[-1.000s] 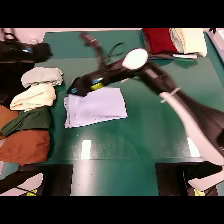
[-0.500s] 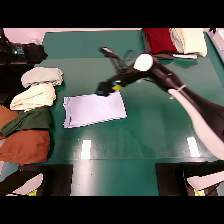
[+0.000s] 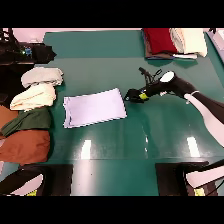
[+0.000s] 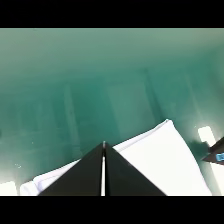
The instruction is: Fold the shirts.
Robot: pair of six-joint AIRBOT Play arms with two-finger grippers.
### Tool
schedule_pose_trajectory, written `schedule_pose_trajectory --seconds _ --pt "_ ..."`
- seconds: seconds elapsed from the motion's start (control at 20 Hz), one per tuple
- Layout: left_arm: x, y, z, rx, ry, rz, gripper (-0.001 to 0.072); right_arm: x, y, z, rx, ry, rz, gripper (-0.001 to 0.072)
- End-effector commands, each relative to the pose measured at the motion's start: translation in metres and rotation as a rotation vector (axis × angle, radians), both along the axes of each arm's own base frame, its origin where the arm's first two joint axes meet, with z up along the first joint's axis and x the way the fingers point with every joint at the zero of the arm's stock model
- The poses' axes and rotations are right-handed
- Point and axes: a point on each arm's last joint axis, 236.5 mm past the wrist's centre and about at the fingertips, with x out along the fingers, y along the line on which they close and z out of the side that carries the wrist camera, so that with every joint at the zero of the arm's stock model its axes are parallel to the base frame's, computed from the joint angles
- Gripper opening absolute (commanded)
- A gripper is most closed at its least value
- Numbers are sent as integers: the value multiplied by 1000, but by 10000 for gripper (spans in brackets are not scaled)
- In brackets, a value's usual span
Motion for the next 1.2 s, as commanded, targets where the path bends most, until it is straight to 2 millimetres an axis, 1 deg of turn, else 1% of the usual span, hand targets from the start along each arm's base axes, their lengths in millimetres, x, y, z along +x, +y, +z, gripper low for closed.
schedule_pose_trajectory --seconds 0.0,0.05,0.1,0.15,0.2,0.25,0.3,0.35,0.4,0.45,0.5,0.55,0.6,0.65,0.75,0.85,0.9,1.0,1.1,1.15 --pt "0 -2 2 -6 -6 -3 25 2 39 -23 45 53 36 591" --pt "0 -2 1 -5 -4 -3 26 2 54 -27 55 57 62 588" --pt "-1 -2 1 -7 -1 -5 25 2 70 -28 79 67 77 534" --pt "-2 -3 0 -10 4 -8 26 4 84 -28 94 61 92 442" --pt "-3 -5 0 -16 9 -13 26 6 94 -28 93 42 111 352" --pt "-4 -8 0 -29 14 -19 25 9 103 -25 97 20 124 200" --pt "-5 -11 1 -46 16 -26 25 15 107 -20 99 -12 133 39" --pt "-5 -13 2 -56 18 -31 25 22 109 -10 105 -58 139 11" --pt "-6 -16 3 -64 18 -37 25 31 106 1 111 -92 129 11" --pt "-8 -22 3 -56 13 -55 24 41 98 15 116 -124 107 11" --pt "-12 -32 3 -51 13 -83 24 50 83 28 97 -165 93 11" --pt "-17 -46 3 -47 11 -121 24 59 63 40 59 -209 89 11" --pt "-24 -60 3 -47 11 -157 24 67 37 50 7 -242 75 11" --pt "-31 -76 4 -49 8 -196 25 75 5 61 -44 -269 32 11" --pt "-41 -101 8 -59 -11 -253 25 87 -64 81 -128 -312 -72 11" --pt "-48 -120 15 -82 -31 -284 25 87 -146 96 -199 -333 -206 11" --pt "-50 -125 18 -99 -36 -286 25 83 -189 102 -237 -339 -282 11" --pt "-50 -130 22 -128 -40 -280 25 67 -281 112 -289 -335 -475 11" --pt "-49 -130 23 -148 -34 -264 25 42 -362 117 -328 -329 -674 11" --pt "-48 -130 25 -151 -39 -262 25 25 -400 117 -346 -316 -770 11"
